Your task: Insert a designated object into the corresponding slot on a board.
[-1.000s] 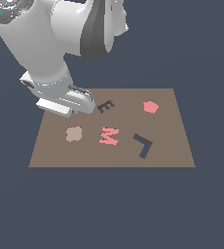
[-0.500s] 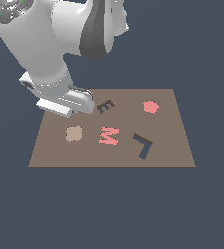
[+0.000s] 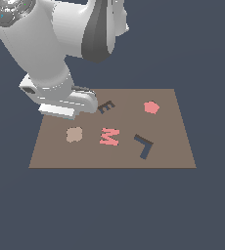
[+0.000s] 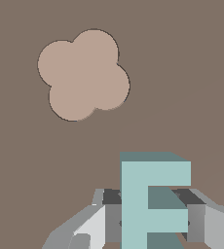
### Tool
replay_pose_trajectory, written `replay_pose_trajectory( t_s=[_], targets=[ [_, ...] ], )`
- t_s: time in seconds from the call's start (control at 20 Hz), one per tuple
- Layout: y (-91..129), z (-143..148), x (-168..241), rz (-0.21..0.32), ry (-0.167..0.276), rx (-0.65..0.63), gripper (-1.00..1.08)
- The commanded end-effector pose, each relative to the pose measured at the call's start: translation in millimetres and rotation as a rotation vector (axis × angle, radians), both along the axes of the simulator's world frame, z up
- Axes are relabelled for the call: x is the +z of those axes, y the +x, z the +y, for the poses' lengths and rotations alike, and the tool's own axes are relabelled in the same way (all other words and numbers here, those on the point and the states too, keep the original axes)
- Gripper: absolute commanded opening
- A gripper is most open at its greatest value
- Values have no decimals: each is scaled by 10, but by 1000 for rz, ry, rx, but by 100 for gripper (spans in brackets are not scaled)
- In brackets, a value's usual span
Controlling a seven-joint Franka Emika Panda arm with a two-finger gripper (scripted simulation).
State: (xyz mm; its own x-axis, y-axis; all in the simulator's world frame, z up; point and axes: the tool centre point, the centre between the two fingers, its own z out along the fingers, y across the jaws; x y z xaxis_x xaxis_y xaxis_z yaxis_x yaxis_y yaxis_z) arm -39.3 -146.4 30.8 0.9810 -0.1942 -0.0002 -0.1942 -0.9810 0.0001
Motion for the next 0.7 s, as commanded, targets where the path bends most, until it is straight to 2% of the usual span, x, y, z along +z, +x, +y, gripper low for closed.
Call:
replay_pose_trajectory(
  t_s=[0.0,0.3,0.65],
  targets=[
    [36,22,4,0,0,62,-100],
    [139,109,13,-1,0,261,-100],
    [260,282,27,-1,-1,573,-100]
  ],
)
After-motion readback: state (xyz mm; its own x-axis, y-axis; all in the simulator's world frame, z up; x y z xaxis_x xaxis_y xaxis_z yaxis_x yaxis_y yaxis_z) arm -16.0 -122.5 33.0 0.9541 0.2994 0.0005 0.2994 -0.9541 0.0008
